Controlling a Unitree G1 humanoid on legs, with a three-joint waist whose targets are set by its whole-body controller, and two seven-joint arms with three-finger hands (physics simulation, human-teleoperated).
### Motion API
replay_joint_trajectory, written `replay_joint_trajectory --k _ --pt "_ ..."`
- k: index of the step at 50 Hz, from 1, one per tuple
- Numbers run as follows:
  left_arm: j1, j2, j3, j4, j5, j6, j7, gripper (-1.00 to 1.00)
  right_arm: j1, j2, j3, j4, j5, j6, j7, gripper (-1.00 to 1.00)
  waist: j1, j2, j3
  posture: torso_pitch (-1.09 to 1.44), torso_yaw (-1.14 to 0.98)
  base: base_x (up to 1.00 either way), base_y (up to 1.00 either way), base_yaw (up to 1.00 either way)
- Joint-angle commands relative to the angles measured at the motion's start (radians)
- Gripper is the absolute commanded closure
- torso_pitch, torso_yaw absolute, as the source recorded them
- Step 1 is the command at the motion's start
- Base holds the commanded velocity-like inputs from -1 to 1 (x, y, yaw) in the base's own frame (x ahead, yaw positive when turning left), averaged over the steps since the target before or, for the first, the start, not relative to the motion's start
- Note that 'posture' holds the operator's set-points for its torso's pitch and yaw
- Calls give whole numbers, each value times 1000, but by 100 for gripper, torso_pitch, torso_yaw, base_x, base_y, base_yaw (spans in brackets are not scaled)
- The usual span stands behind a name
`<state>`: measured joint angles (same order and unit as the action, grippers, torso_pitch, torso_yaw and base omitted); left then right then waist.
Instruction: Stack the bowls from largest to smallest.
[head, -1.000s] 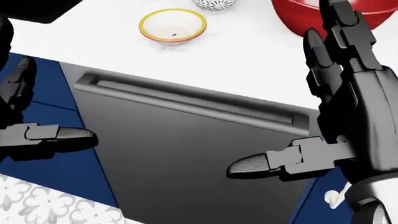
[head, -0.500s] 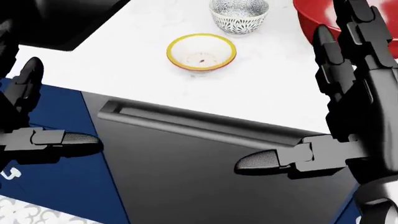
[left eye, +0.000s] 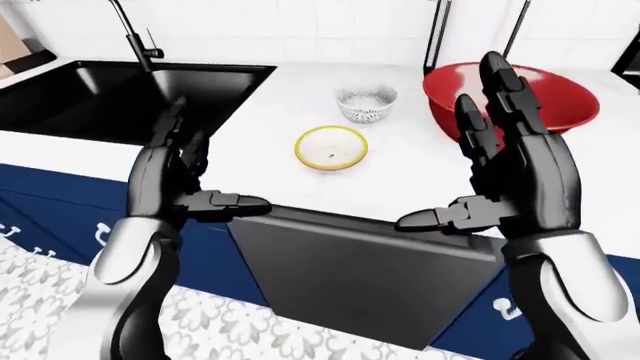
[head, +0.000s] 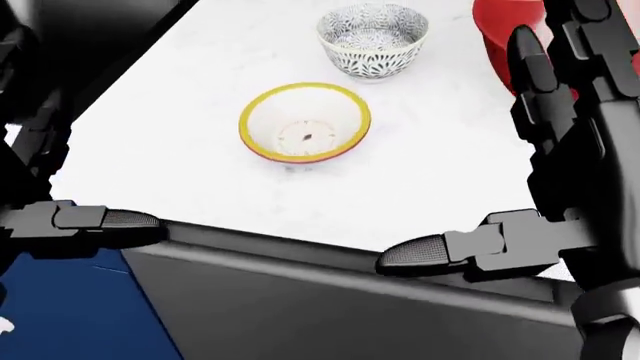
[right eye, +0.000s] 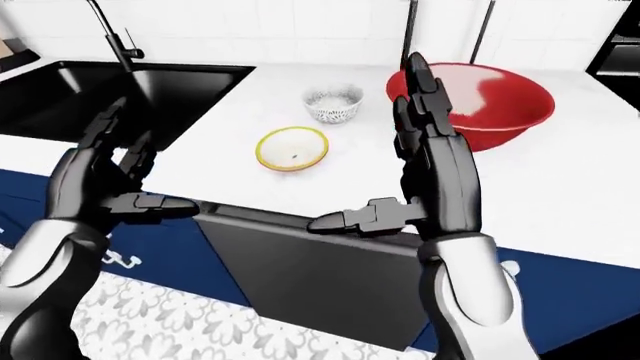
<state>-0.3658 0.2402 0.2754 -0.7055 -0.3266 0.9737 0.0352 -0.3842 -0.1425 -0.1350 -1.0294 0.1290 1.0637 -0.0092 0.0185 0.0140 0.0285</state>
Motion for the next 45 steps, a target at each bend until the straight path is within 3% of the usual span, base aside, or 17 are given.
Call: replay_joint_trajectory --k 1,4,5,6,7,8,11,12,13,27,35,38,40,41,43,44,45 --pt "-16 13 21 -23 1 -13 8 -100 -27 -1 6 -18 7 -20 4 -100 10 -3 -16 0 0 10 60 0" --pt "-17 15 21 -24 1 -10 9 -100 -44 -10 -4 -18 23 -13 -2 -100 15 70 -24 0 0 8 59 0" --pt "-12 14 17 -17 4 -21 7 -100 -46 -12 -6 -18 28 -12 -6 -100 19 26 -35 0 0 9 53 0" --pt "-7 12 11 -8 10 -34 5 -100 -45 -11 -6 -18 35 -13 -10 -100 31 40 -8 0 0 0 0 0" --pt "-7 11 9 -4 12 -37 3 -100 -45 -10 -8 -18 39 -14 -15 -100 34 66 -6 0 0 0 0 0" --pt "-8 10 9 -1 14 -41 2 -100 -44 -9 -12 -18 43 -16 -17 -100 27 67 -6 0 0 0 0 0" --pt "-13 11 14 -7 11 -27 2 -100 -36 -5 -16 -18 78 -25 -18 -100 11 42 -1 0 0 0 0 0" --pt "-12 11 15 -2 12 -34 1 -100 -42 -10 -15 -18 88 -19 -24 -100 -19 44 -6 0 0 0 0 -97" --pt "-10 11 14 -2 12 -36 0 -100 -49 -17 -17 -18 98 -13 -33 -100 -5 39 -3 0 0 0 0 -100" --pt "-12 6 3 -14 26 -28 -7 -100 -4 -97 -64 -18 242 -71 -116 -100 -29 17 -9 0 0 0 0 -87" --pt "-27 12 7 -16 23 -13 -5 -100 -17 -110 -66 -18 241 -56 -129 -100 -16 -21 14 0 0 0 0 -3" --pt "-28 13 7 -16 23 -14 -6 -100 -21 -100 -66 -18 224 -52 -115 -100 -18 -16 12 0 0 3 -8 0" --pt "-34 16 10 -20 20 -5 -4 -100 -25 -100 -70 -18 224 -53 -113 -100 -19 -13 -3 0 0 3 -11 0" --pt "-39 17 15 -26 15 6 -1 -100 -25 -102 -71 -18 225 -55 -114 -100 -17 -14 2 0 0 3 0 0" --pt "-39 19 18 -34 9 12 2 -100 -26 -112 -74 -18 239 -61 -123 -100 -15 -32 -10 0 0 0 0 0" --pt "-39 20 19 -35 7 12 2 -100 -25 -120 -78 -18 252 -65 -131 -100 -9 -41 -5 0 0 0 0 0" --pt "-43 23 22 -34 5 15 3 -100 -19 -128 -87 -18 266 -72 -137 -100 -5 -20 -6 0 0 0 0 0"
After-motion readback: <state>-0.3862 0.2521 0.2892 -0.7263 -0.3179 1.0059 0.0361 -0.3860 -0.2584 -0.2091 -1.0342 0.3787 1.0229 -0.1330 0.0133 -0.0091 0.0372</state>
